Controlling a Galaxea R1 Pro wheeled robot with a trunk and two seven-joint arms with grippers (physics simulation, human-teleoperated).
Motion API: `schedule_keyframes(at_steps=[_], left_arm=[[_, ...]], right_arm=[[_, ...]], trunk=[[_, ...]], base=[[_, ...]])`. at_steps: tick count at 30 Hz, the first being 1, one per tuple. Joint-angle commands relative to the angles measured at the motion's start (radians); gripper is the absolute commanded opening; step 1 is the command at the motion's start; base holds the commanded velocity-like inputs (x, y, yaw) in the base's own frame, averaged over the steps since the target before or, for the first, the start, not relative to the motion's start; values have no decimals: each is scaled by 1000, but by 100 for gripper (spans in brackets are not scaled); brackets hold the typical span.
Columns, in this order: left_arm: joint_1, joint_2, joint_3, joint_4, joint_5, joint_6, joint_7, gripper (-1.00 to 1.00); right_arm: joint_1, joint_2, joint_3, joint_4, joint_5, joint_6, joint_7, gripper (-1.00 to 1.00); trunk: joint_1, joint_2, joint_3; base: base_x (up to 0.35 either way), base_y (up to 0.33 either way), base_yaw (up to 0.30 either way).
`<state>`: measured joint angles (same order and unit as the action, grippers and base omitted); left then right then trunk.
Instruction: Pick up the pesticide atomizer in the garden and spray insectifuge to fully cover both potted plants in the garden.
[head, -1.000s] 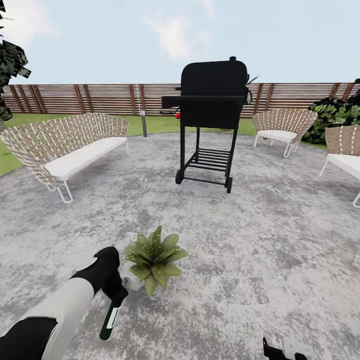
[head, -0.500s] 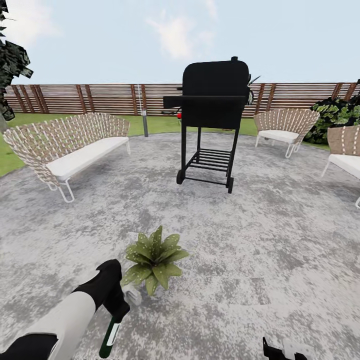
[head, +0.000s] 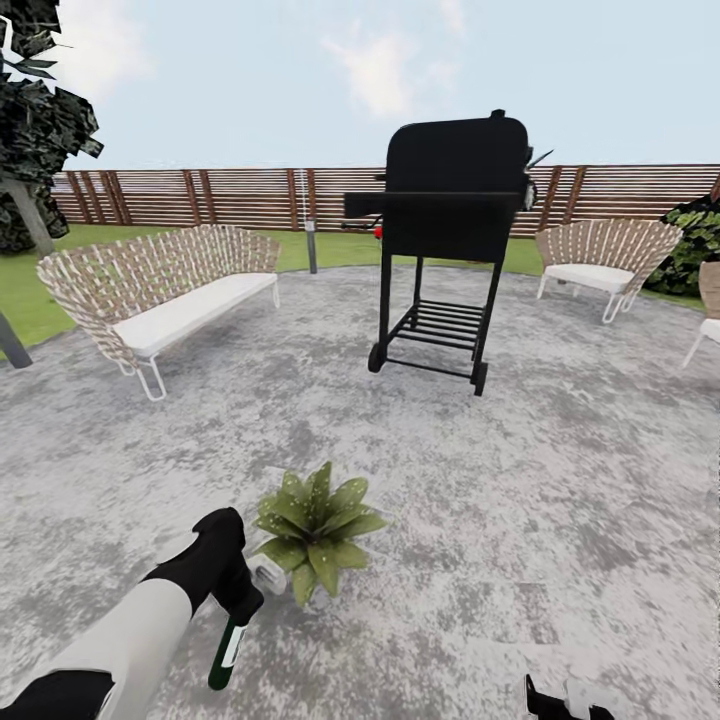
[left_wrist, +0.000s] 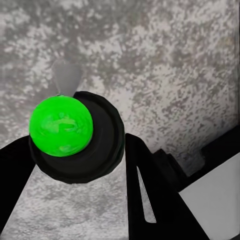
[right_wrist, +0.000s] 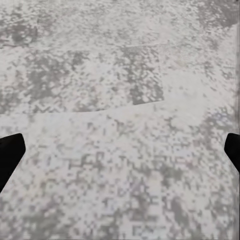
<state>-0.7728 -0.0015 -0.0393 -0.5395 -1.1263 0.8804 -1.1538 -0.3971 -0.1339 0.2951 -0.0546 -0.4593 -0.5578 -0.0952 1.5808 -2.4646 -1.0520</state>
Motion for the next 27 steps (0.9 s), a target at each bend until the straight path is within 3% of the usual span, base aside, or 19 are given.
schedule_keyframes(at_steps=[1, 17, 27], left_arm=[[0, 0, -1, -2, -9, 6, -11, -100], [0, 0, -1, -1, -9, 6, -11, -100], [0, 0, -2, 0, -10, 7, -11, -100]], right_arm=[[0, -1, 9, -1, -4, -1, -6, 100], [0, -1, 9, -1, -4, -1, -6, 100], [0, -1, 9, -2, -4, -1, -6, 100]], trunk=[[0, 0, -1], [0, 0, -1], [0, 0, -1]], base=[[113, -257, 1], [106, -265, 1], [121, -263, 143]])
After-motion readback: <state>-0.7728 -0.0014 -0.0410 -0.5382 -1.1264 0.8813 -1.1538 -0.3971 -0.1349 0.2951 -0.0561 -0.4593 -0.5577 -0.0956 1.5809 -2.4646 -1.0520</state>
